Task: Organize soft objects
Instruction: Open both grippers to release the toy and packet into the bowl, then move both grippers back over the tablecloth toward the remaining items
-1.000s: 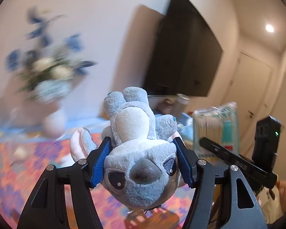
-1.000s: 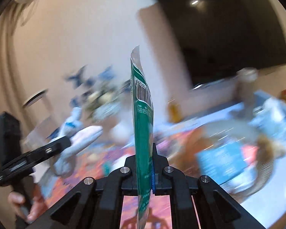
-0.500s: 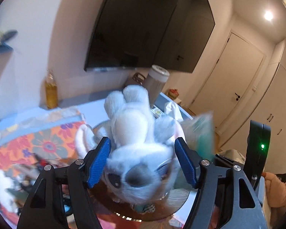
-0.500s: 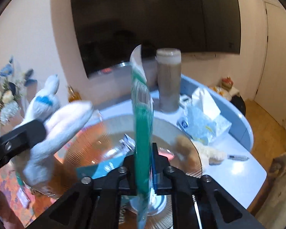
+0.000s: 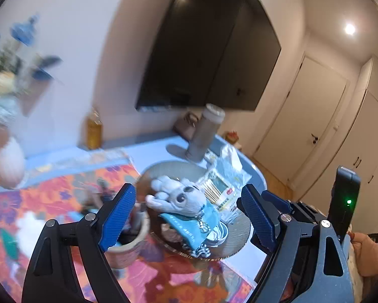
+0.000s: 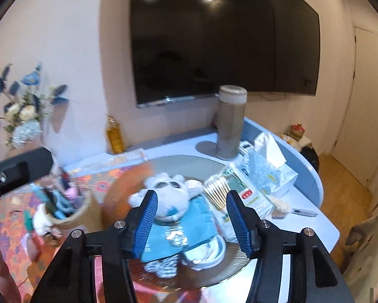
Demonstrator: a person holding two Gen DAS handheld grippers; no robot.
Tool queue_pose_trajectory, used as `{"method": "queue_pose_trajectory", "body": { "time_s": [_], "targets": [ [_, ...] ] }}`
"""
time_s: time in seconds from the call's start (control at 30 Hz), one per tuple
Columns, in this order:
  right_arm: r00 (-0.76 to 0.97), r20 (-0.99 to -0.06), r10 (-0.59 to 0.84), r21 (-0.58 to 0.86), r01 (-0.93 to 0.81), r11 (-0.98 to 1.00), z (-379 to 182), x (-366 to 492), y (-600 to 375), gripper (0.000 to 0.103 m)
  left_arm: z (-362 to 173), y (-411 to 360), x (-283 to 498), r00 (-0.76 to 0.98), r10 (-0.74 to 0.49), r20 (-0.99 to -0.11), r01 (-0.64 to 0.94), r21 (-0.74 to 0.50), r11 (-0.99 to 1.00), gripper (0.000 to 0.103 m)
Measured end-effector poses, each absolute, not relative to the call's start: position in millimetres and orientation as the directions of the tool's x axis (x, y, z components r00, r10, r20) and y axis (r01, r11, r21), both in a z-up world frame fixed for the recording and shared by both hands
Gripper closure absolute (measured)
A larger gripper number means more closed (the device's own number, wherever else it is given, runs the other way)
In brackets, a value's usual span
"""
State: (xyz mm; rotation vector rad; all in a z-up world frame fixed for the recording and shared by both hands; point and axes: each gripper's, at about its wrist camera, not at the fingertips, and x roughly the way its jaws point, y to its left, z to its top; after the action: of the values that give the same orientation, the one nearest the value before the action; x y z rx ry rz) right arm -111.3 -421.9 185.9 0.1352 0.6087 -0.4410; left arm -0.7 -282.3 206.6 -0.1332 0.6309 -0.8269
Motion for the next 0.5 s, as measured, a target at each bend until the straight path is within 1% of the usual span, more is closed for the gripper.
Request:
{"method": "queue_pose_trajectory", "body": {
  "time_s": [0.07, 0.13, 0.2, 0.27, 0.3, 0.33, 0.37, 0.4, 0.43, 0.5],
  "targets": [
    [0.748, -0.559, -0.358, -0.022, 0.419, 0.908, 193, -115, -408, 0.047, 217, -259, -12, 0.547, -0.709, -0.446, 0.635, -0.331, 0.698, 0.013],
    [0.769, -0.539, -0.343, -0.029, 0.39, 0.92, 200, -120, -390, 0.044, 227, -234, -25, 0.588, -0.687, -0.427, 0.613, -0.318, 0.723, 0.012],
    [0.795, -0.524, -0.306, -0.007, 0.355, 0.935, 206, -124, -374, 0.035, 234, -206, -35, 0.609, -0.67, -0.425, 0.602, -0.303, 0.739, 0.012],
    [0.832, -0.503, -0.235, 0.035, 0.291, 0.956, 209, -129, -356, 0.027, 240, -180, -44, 0.631, -0.644, -0.433, 0.596, -0.261, 0.76, 0.012],
    [0.849, -0.493, -0.19, 0.057, 0.249, 0.967, 210, -132, -345, 0.026, 243, -161, -51, 0.668, -0.603, -0.437, 0.569, -0.223, 0.792, 0.012],
    [0.863, -0.487, -0.138, 0.081, 0.201, 0.976, 208, -133, -332, 0.025, 244, -147, -55, 0.694, -0.565, -0.446, 0.543, -0.191, 0.818, 0.008],
    [0.869, -0.485, -0.092, 0.1, 0.16, 0.982, 206, -132, -321, 0.022, 244, -135, -58, 0.716, -0.527, -0.457, 0.515, -0.163, 0.841, 0.001],
    [0.872, -0.49, -0.024, 0.124, 0.097, 0.988, 200, -129, -304, 0.015, 241, -118, -62, 0.751, -0.471, -0.463, 0.468, -0.131, 0.874, 0.001],
    [0.869, -0.494, 0.016, 0.13, 0.056, 0.99, 195, -126, -292, 0.013, 239, -104, -66, 0.775, -0.43, -0.463, 0.43, -0.113, 0.896, 0.001],
    [0.851, -0.518, 0.086, 0.113, -0.032, 0.993, 179, -118, -258, 0.013, 228, -72, -69, 0.795, -0.373, -0.478, 0.365, -0.113, 0.924, 0.001]
  ]
}}
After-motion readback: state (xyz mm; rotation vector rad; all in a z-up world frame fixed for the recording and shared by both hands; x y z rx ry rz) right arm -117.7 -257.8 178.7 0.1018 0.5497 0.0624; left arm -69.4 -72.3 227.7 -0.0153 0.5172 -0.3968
